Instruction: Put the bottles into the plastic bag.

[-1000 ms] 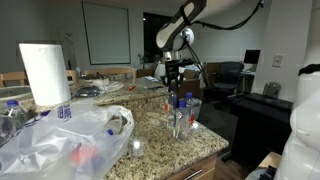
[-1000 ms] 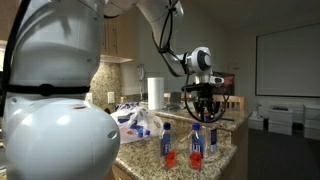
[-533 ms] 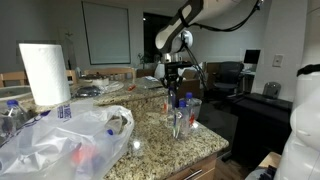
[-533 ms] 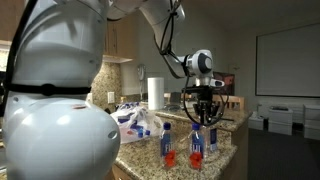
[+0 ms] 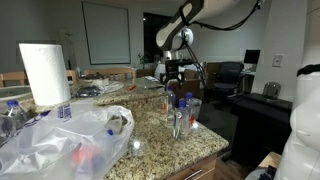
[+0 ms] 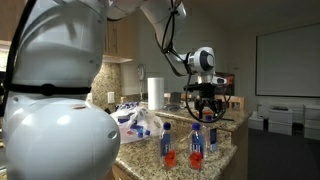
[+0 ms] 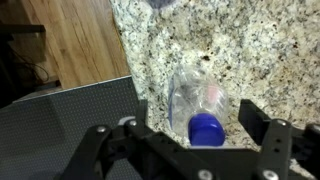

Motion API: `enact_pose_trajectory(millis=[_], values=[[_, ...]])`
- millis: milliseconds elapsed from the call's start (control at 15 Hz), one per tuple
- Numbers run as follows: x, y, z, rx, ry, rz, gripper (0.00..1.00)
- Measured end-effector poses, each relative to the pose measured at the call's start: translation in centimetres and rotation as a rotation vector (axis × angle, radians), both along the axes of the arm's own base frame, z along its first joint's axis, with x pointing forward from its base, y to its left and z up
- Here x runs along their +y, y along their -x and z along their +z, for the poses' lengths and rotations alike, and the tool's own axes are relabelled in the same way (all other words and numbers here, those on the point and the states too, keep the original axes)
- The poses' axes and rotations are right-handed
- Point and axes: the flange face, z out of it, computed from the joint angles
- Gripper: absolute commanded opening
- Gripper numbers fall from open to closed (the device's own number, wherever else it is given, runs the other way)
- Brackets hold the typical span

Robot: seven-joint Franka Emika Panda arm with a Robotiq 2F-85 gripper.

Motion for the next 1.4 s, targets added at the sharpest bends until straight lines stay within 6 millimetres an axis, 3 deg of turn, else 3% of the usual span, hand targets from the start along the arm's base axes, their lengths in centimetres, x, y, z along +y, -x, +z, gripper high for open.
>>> enact_pose_trajectory(millis=[133, 667, 1000, 1133, 1267, 1400], values=[[0.3, -0.3, 0.4, -0.01, 0.0, 0.006, 0.63], [0.6, -0.7, 1.1, -0.022, 0.001, 0.012, 0.09], [0.7, -0.7, 1.1, -0.022, 0.001, 0.013, 0.12], [0.8, -0.6, 2.1, -0.04, -0.02, 0.016, 0.12], [1.5, 0.0, 5.0, -0.094, -0.081, 0.06, 0.12], [2.5, 1.6, 9.2, -0.165, -0.122, 0.13, 0.12]])
